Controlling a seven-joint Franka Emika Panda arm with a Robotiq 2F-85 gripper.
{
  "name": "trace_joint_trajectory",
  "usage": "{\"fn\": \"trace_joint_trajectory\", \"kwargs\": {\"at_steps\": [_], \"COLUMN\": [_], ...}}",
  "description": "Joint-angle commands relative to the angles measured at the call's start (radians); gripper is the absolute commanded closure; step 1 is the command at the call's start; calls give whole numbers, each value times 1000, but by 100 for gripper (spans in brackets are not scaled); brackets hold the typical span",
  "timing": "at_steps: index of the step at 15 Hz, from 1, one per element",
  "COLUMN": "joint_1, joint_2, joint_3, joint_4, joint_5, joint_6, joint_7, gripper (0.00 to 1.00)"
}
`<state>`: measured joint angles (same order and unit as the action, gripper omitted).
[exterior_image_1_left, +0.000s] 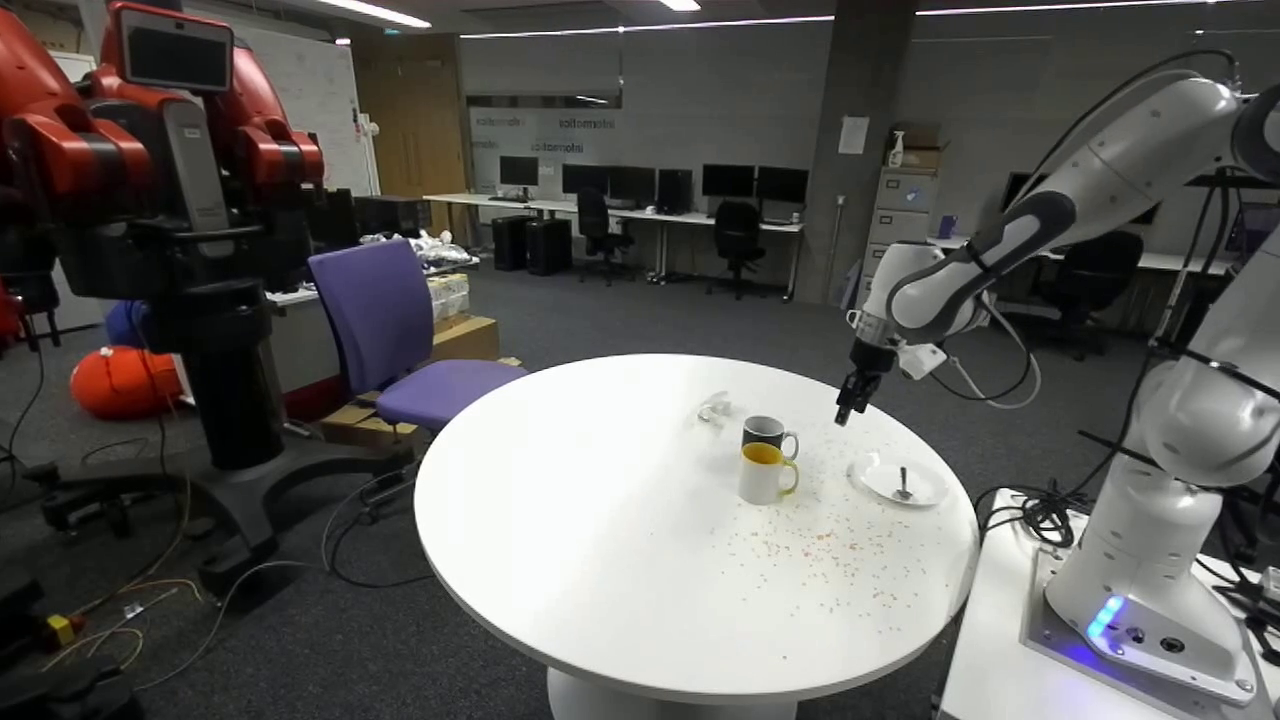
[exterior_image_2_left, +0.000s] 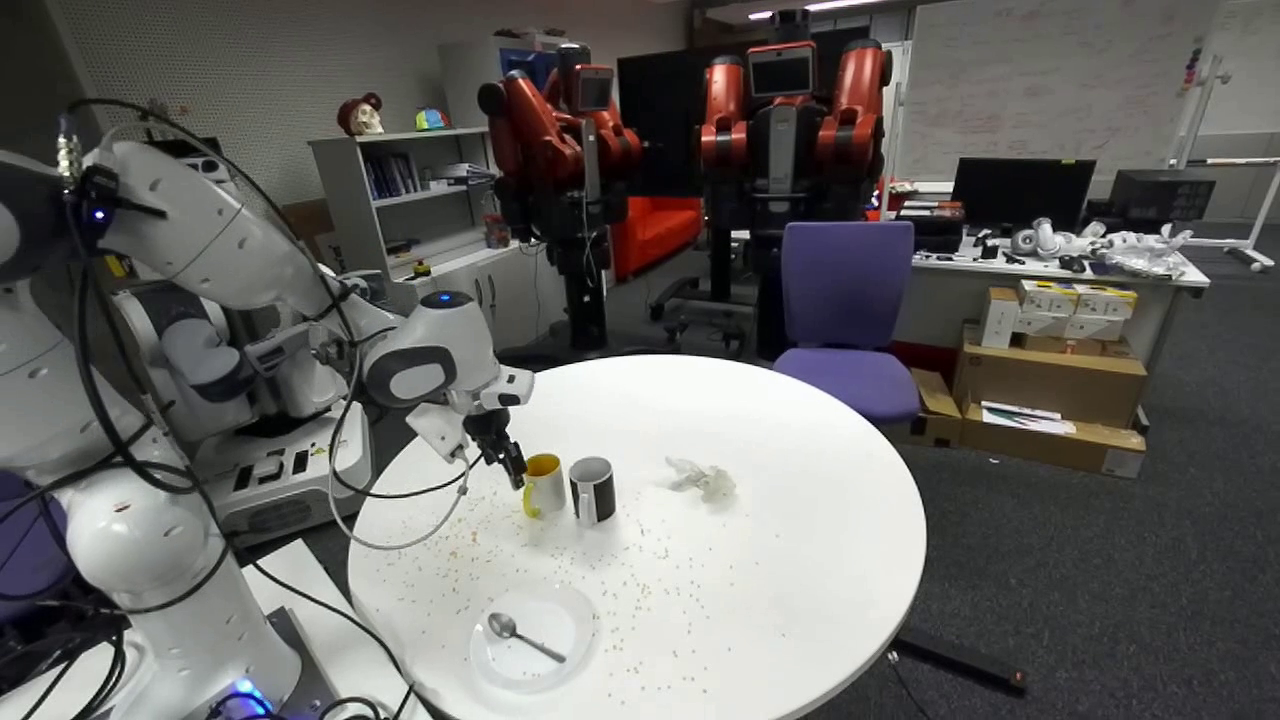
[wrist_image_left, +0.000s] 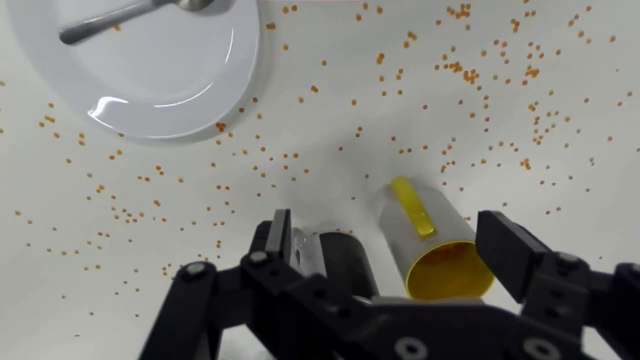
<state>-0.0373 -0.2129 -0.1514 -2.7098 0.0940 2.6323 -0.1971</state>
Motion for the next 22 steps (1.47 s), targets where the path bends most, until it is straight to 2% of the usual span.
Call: {"fn": "trace_joint_trajectory", "kwargs": {"at_steps": [1, 5, 7, 12, 15, 18, 20, 22], "joint_1": [-5, 1, 0, -52, -71, -93, -110, -137], "joint_2": [16, 26, 52, 171, 247, 338, 393, 430], "joint_3": [3, 7, -10, -24, -28, -18, 6, 47], "joint_4": [13, 14, 32, 128, 195, 275, 322, 364], "joint_5": [14, 9, 17, -98, -115, -141, -113, -83], "joint_6": [-2, 18, 16, -36, -12, 69, 118, 99], "joint_7": [-8, -15, -71, -124, -237, -338, -438, -552], "gripper": [0, 0, 0, 0, 0, 0, 0, 0]}}
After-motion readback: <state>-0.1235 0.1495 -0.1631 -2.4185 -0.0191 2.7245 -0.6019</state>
